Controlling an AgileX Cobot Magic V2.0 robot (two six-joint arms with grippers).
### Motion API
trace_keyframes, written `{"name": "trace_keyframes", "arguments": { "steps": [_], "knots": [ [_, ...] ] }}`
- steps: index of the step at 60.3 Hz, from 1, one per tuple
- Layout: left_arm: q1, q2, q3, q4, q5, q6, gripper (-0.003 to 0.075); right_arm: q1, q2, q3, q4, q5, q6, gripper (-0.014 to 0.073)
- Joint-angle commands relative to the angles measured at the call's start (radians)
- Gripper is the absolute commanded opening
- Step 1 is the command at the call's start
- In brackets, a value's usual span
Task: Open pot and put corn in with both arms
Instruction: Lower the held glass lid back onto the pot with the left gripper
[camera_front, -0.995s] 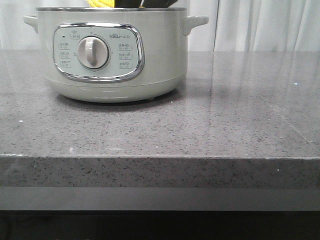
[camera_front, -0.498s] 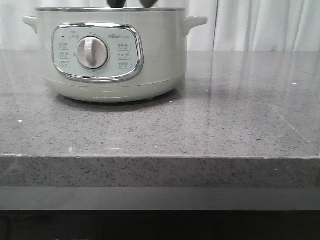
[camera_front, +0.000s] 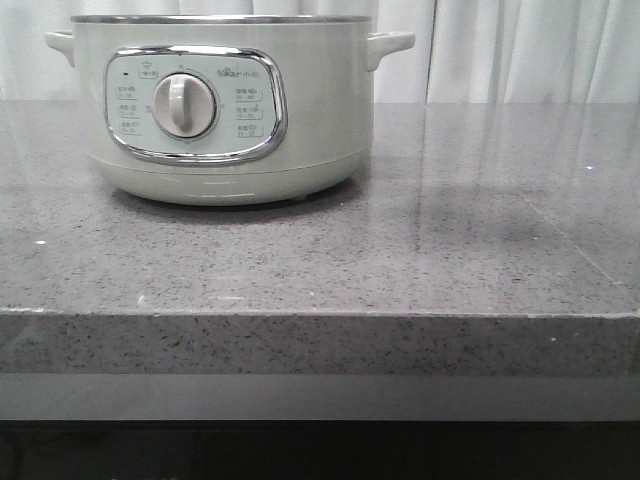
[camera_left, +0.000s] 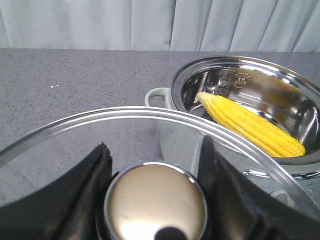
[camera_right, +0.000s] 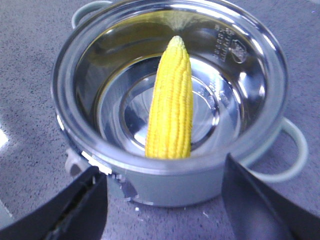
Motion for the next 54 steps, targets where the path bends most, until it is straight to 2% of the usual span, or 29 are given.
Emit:
{"name": "trace_keyframes", "arguments": {
  "steps": [1, 17, 30, 44, 54],
  "knots": [
    [0.000, -0.012, -0.037, -0.019, -0.135, -0.010, 0.0242, -0.006, -0.135, 0.081, 0.013, -0.150, -0.006, 0.0510],
    [0.000, -0.012, -0.037, -0.019, -0.131, -0.010, 0.0242, -0.006, -0.385, 0.335, 0.013, -0.229, -0.006, 0.0510],
    [0.000, -0.012, -0.037, -0.019, -0.131, -0.010, 0.0242, -0.006, -0.540, 0.477, 0.013, -0.282, -0.006, 0.0510],
    [-0.008, 0.020, -0.037, -0.019, -0.168, -0.010, 0.0242, -0.006, -0.592, 0.518, 0.013, -0.301, -0.006, 0.0510],
    [-0.086, 0.071, -0.078, -0.019, -0.207, -0.010, 0.0242, -0.006, -0.592, 0.518, 0.013, -0.274, -0.006, 0.0510]
  ]
}}
